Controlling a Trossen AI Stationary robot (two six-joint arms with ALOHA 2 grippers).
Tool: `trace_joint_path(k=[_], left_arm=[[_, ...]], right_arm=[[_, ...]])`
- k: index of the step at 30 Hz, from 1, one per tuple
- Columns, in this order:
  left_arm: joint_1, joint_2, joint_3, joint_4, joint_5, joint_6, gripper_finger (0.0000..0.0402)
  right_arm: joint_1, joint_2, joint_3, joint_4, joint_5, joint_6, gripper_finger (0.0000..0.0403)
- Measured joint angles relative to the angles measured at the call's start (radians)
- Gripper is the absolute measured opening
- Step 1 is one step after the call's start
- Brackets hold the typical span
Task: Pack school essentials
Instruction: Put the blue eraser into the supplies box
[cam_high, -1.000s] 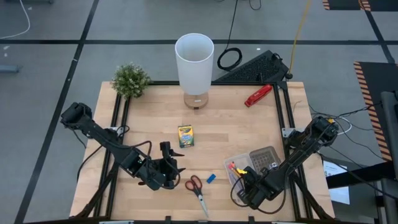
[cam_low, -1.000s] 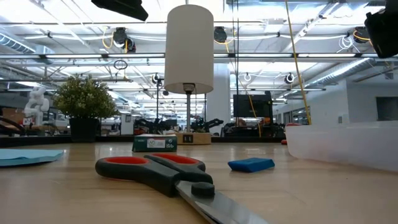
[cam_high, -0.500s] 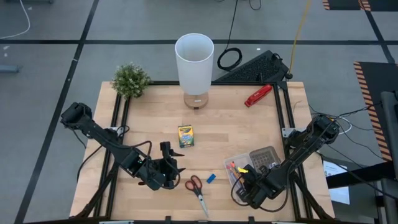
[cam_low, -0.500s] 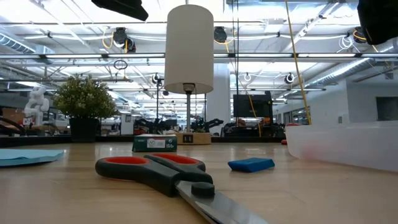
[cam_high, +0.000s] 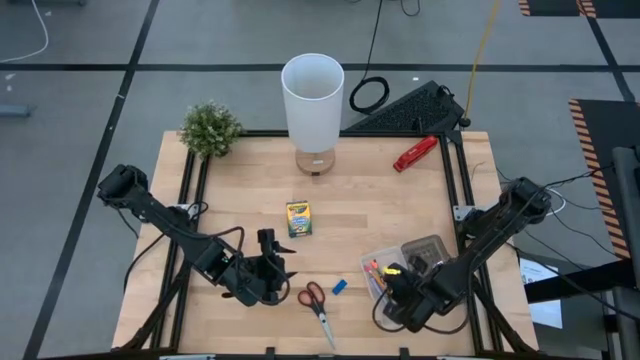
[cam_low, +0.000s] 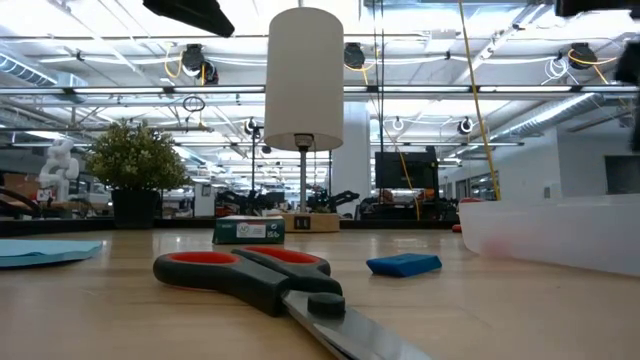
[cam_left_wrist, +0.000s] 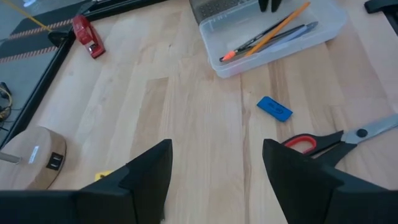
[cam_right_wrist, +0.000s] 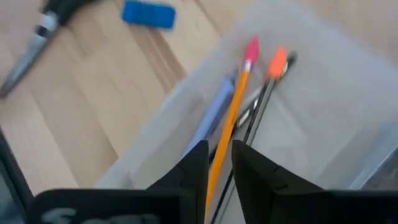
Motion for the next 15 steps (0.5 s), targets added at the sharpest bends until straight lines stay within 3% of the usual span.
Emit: trace_joint_path(k=[9,15], left_arm=[[0.018,0.0,0.0,-0.041,0.001,-0.099,0.025],[-0.007,0.0,-0.02,-0.049,0.01,-0.218,0.025]], right_arm=[[0.003,-0.045,0.0,0.049,0.295,-0.349,0.0064],[-0.044,-0.045,0.0,0.111,0.322,-0.56,0.0064]])
